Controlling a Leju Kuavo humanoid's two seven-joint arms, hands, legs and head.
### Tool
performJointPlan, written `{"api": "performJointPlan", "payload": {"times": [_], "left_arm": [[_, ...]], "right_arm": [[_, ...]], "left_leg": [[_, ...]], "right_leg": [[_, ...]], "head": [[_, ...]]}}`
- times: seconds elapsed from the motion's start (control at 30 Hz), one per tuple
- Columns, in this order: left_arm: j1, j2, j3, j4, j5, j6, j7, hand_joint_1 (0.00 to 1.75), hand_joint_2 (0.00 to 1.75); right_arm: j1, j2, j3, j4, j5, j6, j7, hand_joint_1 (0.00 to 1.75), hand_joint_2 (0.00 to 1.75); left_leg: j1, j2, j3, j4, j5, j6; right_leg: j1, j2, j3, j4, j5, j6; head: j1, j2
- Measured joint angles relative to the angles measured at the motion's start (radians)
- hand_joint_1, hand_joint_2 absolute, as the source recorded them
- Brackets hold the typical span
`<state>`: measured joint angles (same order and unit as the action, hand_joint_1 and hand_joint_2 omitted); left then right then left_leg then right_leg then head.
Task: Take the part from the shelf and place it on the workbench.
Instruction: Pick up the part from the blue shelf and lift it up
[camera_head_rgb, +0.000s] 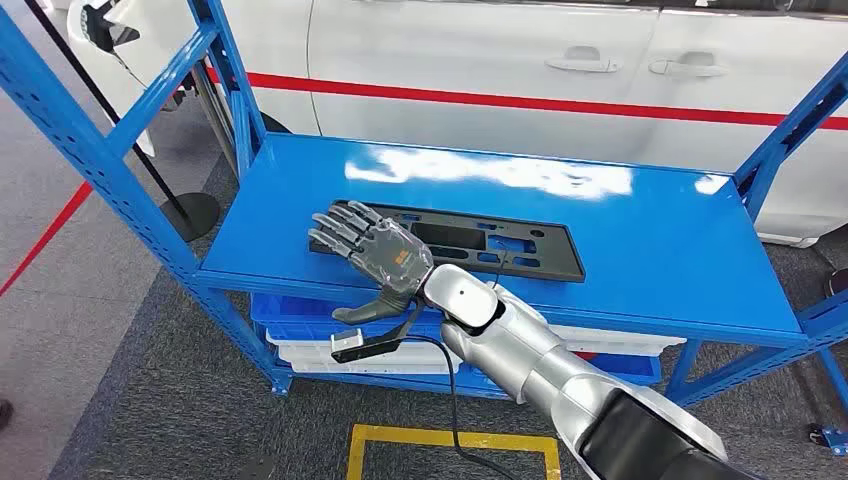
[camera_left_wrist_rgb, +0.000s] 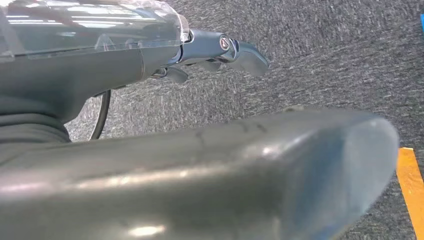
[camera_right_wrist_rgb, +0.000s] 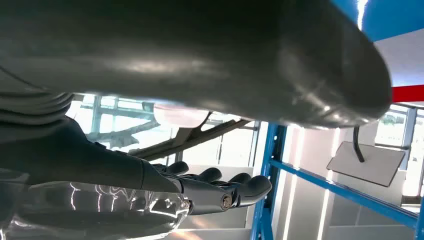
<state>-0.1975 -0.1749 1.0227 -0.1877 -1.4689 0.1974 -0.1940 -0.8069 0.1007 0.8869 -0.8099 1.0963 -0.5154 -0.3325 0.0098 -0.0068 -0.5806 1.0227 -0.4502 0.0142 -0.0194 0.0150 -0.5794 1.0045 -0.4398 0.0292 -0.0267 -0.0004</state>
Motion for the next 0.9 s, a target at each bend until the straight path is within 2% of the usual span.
{"api": "performJointPlan", "payload": {"times": [0.17, 0.53, 0.67, 0.77, 0.83, 0.9], "left_arm": [[-0.001, -0.002, -0.001, 0.0, 0.0, 0.0, 0.004, 0.0, 0.0], [-0.009, -0.009, -0.008, 0.0, 0.012, -0.015, 0.006, 0.0, 0.0], [-0.01, -0.009, -0.008, 0.0, 0.017, -0.021, 0.011, 0.0, 0.0], [-0.011, -0.01, -0.008, 0.0, 0.019, -0.023, 0.015, 0.0, 0.0], [-0.012, -0.011, -0.008, 0.0, 0.019, -0.024, 0.018, 0.0, 0.0], [-0.012, -0.011, -0.008, 0.0, 0.018, -0.025, 0.021, 0.0, 0.0]], "right_arm": [[-0.001, 0.041, -0.006, 0.049, -0.002, -0.006, 0.003, 0.0, 0.0], [-0.044, 0.129, -0.007, 0.14, 0.03, 0.059, 0.016, 0.0, 0.0], [-0.048, 0.141, -0.005, 0.156, 0.043, 0.06, 0.02, 0.0, 0.0], [-0.049, 0.146, -0.005, 0.165, 0.05, 0.059, 0.022, 0.0, 0.0], [-0.051, 0.149, -0.004, 0.169, 0.054, 0.059, 0.026, 0.0, 0.0], [-0.052, 0.151, -0.004, 0.173, 0.058, 0.059, 0.031, 0.0, 0.0]], "left_leg": [[0.0, 0.0, 0.0, 0.0, 0.0, 0.0], [-0.005, 0.0, -0.001, 0.002, -0.001, 0.001], [-0.01, 0.0, -0.002, 0.004, -0.003, 0.006], [-0.006, -0.001, 0.0, -0.003, -0.008, 0.018], [-0.001, -0.001, 0.011, -0.01, -0.015, 0.03], [-0.002, -0.001, 0.021, -0.012, -0.023, 0.035]], "right_leg": [[0.0, 0.0, 0.0, 0.0, 0.0, 0.0], [-0.002, 0.0, 0.0, -0.001, 0.001, 0.002], [-0.005, 0.0, 0.001, -0.003, 0.002, 0.006], [-0.006, -0.001, -0.002, 0.009, 0.006, 0.017], [-0.006, -0.004, -0.035, 0.064, -0.012, 0.018], [-0.005, -0.007, -0.111, 0.182, -0.051, 0.017]], "head": [[0.0, 0.0], [0.0, 0.0], [0.0, 0.0], [0.0, 0.0], [0.0, 0.0], [0.0, 0.0]]}}
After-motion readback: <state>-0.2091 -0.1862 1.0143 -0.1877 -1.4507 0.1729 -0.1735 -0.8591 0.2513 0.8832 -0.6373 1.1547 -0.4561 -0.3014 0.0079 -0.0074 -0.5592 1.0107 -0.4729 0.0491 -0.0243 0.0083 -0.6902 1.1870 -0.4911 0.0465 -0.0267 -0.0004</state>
